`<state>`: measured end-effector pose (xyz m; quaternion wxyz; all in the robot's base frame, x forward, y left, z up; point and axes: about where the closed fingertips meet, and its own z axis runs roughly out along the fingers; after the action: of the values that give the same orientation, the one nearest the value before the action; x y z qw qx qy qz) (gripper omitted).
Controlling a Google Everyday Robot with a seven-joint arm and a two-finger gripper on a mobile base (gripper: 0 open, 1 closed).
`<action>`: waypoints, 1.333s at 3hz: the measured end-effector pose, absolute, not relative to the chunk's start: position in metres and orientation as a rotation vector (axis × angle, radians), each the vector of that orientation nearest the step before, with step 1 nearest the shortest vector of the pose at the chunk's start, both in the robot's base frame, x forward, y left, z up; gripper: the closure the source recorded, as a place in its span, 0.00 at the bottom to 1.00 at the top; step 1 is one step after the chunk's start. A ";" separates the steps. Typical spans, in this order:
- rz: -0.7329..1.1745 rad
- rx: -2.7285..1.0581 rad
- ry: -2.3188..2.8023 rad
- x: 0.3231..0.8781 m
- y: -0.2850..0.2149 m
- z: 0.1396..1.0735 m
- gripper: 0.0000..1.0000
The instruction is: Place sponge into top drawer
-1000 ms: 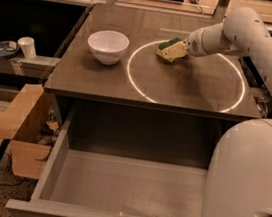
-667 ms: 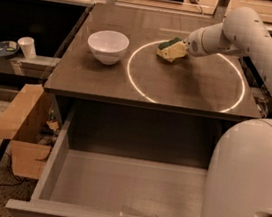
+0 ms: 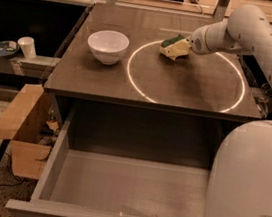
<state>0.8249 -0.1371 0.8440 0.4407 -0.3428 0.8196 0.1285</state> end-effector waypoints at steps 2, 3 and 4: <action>0.257 -0.830 2.001 0.832 -0.160 0.869 1.00; 0.235 -0.823 1.989 0.834 -0.170 0.876 1.00; 0.204 -0.809 1.991 0.836 -0.183 0.880 1.00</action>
Offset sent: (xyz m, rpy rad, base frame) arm 0.0089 -0.0399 0.0427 -0.0287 -0.0901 -0.0557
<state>0.8364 -0.1834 0.8800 0.4719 -0.3304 0.8131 0.0834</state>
